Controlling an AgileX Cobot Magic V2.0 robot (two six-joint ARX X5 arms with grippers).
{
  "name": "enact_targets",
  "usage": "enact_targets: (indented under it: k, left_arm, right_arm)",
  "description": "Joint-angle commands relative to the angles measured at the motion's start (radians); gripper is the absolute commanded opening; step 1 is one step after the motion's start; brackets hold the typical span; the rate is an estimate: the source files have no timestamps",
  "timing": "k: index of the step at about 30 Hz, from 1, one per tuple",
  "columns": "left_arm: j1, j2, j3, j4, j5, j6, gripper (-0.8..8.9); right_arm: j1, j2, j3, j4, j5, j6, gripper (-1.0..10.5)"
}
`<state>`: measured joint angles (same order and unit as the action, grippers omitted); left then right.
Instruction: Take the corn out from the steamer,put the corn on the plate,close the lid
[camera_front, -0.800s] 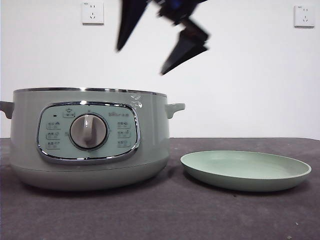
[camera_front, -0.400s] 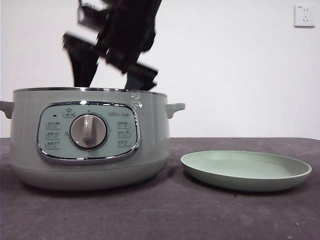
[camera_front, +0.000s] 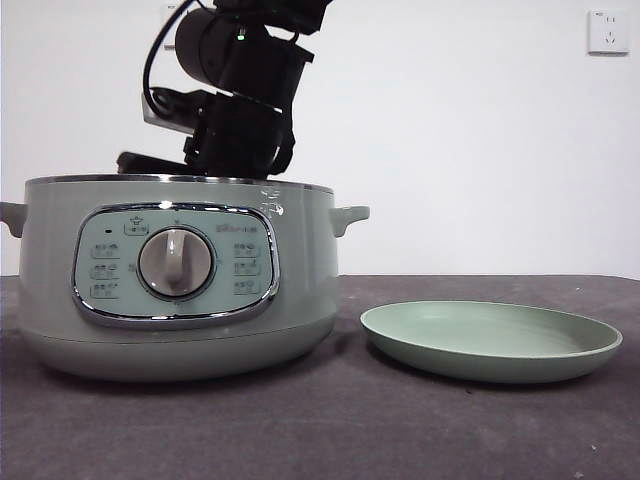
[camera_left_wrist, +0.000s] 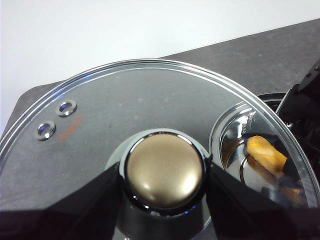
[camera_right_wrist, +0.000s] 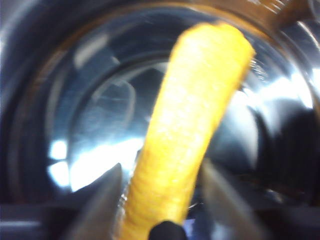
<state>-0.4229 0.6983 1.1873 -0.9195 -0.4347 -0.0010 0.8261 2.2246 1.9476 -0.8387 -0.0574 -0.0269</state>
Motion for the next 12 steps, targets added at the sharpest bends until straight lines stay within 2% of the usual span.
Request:
enact_targets:
  k: [1,8,12]
  left_arm:
    - [-0.002,-0.012,0.014,0.047,-0.008,-0.007,-0.09]
    - [-0.002,-0.002,0.014,0.078,-0.006,-0.006,-0.09]
    - [-0.002,0.028,0.014,0.116,-0.002,-0.006,-0.09]
  right_arm:
    - [0.009,0.012,0.002,0.027,0.015,-0.008,-0.2]
    - [0.010,-0.110,0.011,-0.058,0.025,-0.005,-0.2]
    - [-0.001,-0.220,0.011,-0.169,0.077,-0.007,-0.2]
